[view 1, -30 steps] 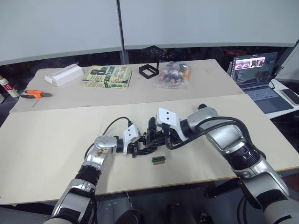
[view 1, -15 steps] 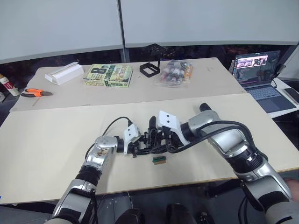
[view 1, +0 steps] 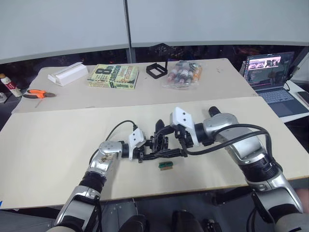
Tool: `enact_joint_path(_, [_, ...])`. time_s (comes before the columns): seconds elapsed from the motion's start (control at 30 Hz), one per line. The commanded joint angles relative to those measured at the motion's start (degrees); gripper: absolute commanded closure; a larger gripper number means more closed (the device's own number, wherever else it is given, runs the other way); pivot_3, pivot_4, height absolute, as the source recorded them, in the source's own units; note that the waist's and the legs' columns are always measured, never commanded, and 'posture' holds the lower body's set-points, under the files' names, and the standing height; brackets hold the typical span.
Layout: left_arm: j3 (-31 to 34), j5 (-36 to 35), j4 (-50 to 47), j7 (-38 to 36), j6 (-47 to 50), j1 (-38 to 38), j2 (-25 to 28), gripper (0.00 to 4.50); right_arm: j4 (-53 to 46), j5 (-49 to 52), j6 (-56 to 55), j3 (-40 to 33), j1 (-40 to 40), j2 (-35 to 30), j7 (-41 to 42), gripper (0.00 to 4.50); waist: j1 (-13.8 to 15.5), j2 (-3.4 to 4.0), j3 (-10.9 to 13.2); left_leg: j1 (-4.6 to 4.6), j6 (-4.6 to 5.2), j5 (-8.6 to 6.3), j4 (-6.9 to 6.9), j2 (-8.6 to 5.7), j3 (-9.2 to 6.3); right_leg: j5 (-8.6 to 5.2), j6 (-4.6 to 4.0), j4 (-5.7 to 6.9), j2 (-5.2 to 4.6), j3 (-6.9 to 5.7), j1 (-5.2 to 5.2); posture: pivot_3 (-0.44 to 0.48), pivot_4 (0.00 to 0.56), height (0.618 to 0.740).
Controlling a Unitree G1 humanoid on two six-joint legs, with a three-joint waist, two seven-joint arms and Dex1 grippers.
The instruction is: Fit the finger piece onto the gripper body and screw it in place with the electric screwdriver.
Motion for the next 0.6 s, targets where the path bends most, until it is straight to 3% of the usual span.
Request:
enact_joint_path(0.03, [1.29,0.37,0.09,2.57,-0.03,0.24,0.39,2.2,-4.2,4.98,-4.23,-6.92,3.74,-2.86,3.1,0.02,0.08,-0.02,0.01,-0.01,0.0,0.0,0.0,0.0,0.0,0.0,0.0,-0.01,0.0,0.0,-0.01,0.0,0.15,0.74])
enact_joint_path(0.17, [1.95,-0.54,0.06,3.09,1.54,-0.18,0.19,2.2,-5.12,7.43,-8.91,-14.19,10.47,-4.69,2.42,0.02,0.0,-0.03,0.02,-0.01,0.01,-0.01,-0.01,0.02,0.0,0.0,0.0,0.0,0.01,0.03,0.0,0.0,0.15,0.74])
enact_joint_path(0.23, [2.34,-0.87,0.21,3.43,2.12,-0.54,-0.02,1.17,-4.71,8.05,-11.02,-18.01,14.93,-6.22,2.55,0.0,0.11,-0.06,0.04,0.0,0.03,-0.02,-0.03,0.02,0.0,0.0,0.0,0.0,0.01,0.01,0.01,0.0,0.15,0.74])
enact_joint_path(0.33, [2.84,-1.09,0.45,3.76,2.48,-0.92,-0.21,0.02,-4.52,8.46,-13.47,-22.23,20.37,-8.27,2.59,0.0,0.18,-0.08,0.08,-0.02,0.04,-0.02,-0.02,0.01,0.01,0.0,0.01,-0.01,0.01,0.02,0.01,0.0,0.15,0.74])
enact_joint_path(0.6, [4.26,-2.02,-2.45,2.99,3.18,0.87,1.5,0.02,-5.21,10.49,-15.85,-33.97,31.13,-9.49,-1.39,0.0,0.13,-0.1,0.1,-0.01,0.03,-0.02,-0.03,0.03,0.02,0.0,0.01,0.0,0.0,0.05,0.01,0.0,0.15,0.74])
